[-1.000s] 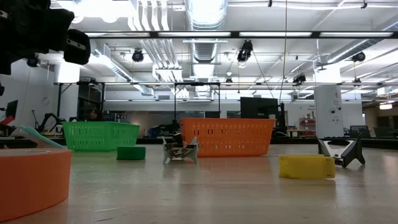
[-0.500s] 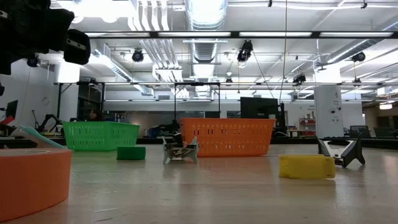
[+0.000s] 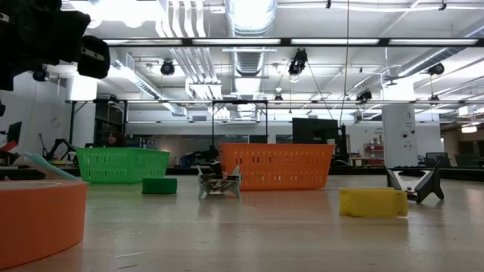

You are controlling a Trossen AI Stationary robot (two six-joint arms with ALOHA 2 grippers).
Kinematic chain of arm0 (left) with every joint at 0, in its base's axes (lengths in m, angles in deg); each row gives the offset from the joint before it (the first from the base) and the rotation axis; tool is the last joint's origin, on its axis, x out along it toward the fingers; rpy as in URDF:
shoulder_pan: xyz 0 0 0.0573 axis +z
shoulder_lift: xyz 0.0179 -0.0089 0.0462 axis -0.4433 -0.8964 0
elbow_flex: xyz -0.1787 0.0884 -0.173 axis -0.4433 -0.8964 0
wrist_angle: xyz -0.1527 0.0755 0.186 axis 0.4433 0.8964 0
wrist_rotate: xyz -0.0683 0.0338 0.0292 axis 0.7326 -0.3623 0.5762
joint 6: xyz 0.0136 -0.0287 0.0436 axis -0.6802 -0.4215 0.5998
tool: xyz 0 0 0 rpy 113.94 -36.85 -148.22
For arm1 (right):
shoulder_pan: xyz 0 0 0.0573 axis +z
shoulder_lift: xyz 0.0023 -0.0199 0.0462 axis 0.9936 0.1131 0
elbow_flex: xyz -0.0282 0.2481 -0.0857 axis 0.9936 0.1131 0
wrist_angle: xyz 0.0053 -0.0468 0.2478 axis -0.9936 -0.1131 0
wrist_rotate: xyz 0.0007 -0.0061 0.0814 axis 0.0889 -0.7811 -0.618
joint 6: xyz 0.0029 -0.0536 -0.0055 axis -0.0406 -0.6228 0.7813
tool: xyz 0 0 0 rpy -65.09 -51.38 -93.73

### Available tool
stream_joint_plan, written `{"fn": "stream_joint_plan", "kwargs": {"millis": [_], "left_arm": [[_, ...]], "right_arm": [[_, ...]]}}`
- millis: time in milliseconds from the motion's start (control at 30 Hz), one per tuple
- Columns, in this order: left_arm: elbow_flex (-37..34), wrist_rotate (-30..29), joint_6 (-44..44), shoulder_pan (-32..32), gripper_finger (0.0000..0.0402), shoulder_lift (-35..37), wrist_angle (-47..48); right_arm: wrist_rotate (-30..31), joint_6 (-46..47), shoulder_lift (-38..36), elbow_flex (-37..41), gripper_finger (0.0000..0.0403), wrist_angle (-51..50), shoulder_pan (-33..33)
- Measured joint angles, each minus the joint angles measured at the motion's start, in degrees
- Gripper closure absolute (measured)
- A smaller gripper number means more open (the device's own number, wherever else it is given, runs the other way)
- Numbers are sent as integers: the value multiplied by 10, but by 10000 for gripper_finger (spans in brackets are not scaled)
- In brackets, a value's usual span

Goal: Pick and place Stapler, Stapler remover, tape
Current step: Put the yellow tape into the yellow bin

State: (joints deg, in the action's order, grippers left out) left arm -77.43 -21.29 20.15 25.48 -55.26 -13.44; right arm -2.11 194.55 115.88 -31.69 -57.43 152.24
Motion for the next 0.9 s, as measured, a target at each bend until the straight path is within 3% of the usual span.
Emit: {"fn": "stream_joint_plan", "kwargs": {"millis": [667,900], "left_arm": [[0,0,0,0,378,0,0],[0,0,0,0,378,0,1]], "right_arm": [[0,32,0,69,349,0,19],[-12,28,-1,114,348,53,19]]}}
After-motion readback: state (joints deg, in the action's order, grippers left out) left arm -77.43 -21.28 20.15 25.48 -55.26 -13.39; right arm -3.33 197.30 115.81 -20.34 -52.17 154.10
